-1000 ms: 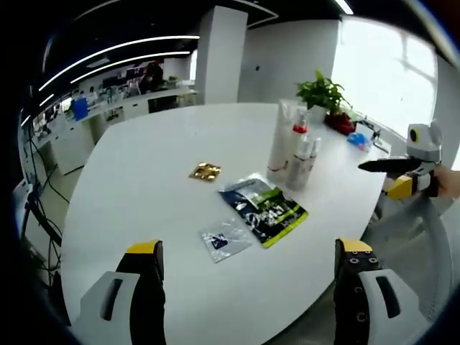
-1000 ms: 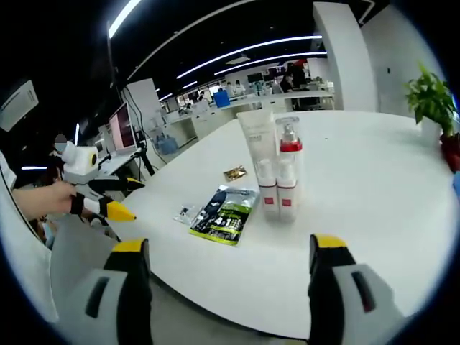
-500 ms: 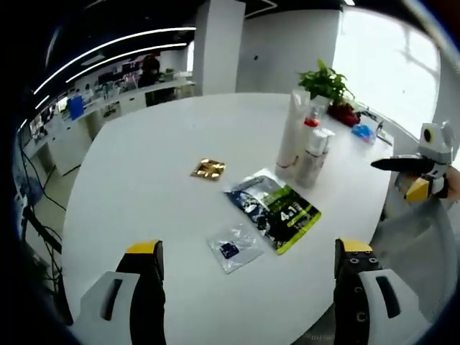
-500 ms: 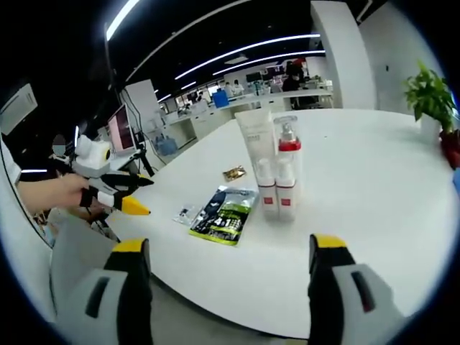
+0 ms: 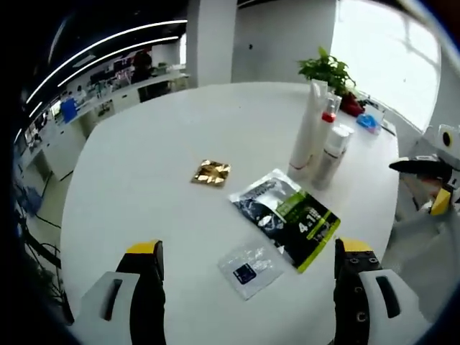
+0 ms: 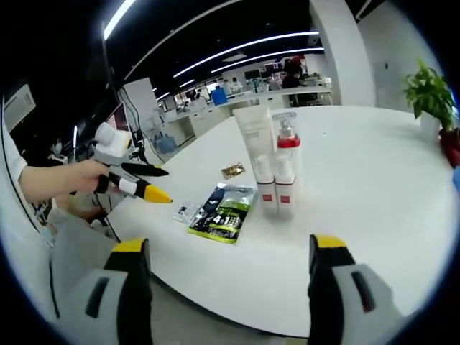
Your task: Arrange the skincare products in the storage area until every visible bottle or jar stands upright without overlapping.
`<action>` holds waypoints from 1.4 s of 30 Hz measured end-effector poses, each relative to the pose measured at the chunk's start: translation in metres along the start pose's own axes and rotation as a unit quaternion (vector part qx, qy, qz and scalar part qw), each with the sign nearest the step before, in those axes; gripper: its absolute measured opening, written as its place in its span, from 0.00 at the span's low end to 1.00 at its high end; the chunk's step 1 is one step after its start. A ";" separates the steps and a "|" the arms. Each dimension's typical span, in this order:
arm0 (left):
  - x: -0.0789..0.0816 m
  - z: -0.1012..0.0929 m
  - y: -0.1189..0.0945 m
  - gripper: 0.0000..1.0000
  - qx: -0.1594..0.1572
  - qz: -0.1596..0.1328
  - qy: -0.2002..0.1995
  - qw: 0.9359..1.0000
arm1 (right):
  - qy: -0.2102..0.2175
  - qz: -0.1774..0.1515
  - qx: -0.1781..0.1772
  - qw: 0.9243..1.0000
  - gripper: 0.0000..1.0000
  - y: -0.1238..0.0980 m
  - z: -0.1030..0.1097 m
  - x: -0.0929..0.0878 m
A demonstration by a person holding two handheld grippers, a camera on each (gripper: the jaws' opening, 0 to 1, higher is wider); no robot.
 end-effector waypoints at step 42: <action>0.067 0.041 0.122 0.86 0.020 0.091 0.055 0.994 | 0.021 0.009 -0.019 1.000 0.92 0.001 -0.007 -0.003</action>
Point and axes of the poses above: the point that each gripper's makers call its tool centre point, and the gripper's own axes: y roughly forward along the fingers, z roughly to its left, x roughly out of its top, the point moved 5 cm from there along -y, roughly backward along the fingers, and after that the axes turned 7 degrees about -y, right-handed, at the moved point
